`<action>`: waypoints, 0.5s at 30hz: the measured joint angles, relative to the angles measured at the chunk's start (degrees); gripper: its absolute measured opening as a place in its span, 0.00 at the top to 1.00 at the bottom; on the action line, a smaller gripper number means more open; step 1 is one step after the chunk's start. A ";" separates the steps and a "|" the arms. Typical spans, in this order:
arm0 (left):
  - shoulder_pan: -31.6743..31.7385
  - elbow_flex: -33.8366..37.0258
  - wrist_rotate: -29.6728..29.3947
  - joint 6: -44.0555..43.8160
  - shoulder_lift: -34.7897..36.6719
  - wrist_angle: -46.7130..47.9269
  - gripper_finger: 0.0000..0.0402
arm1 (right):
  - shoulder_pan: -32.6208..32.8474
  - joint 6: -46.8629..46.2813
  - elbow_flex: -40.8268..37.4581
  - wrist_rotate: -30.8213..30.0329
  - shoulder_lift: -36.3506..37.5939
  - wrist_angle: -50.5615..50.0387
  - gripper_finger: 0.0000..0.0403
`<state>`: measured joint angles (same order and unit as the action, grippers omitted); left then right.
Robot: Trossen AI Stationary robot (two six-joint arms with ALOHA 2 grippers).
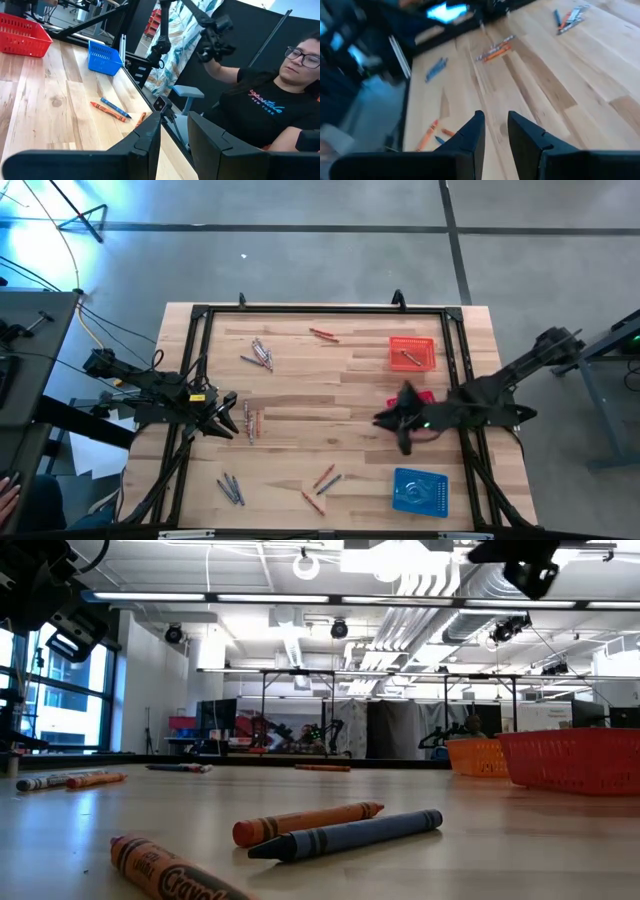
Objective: Sort crayons
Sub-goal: Put the blue crayon into the blue bin
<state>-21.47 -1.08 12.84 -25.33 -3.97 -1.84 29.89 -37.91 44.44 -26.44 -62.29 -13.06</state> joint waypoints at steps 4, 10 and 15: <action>0.01 0.00 0.00 0.01 0.00 0.01 0.79 | 0.00 6.23 6.84 2.81 -11.14 -0.25 0.81; 0.02 0.00 0.02 0.01 0.01 0.00 0.79 | 0.00 17.73 18.87 6.17 -25.45 -7.93 0.81; 0.00 0.00 0.00 0.01 0.00 0.01 0.79 | -0.38 22.75 27.42 7.05 -33.97 -17.22 0.81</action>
<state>-21.47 -1.08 12.84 -25.32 -3.97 -1.83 29.50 -15.16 71.86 -19.39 -96.26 -30.28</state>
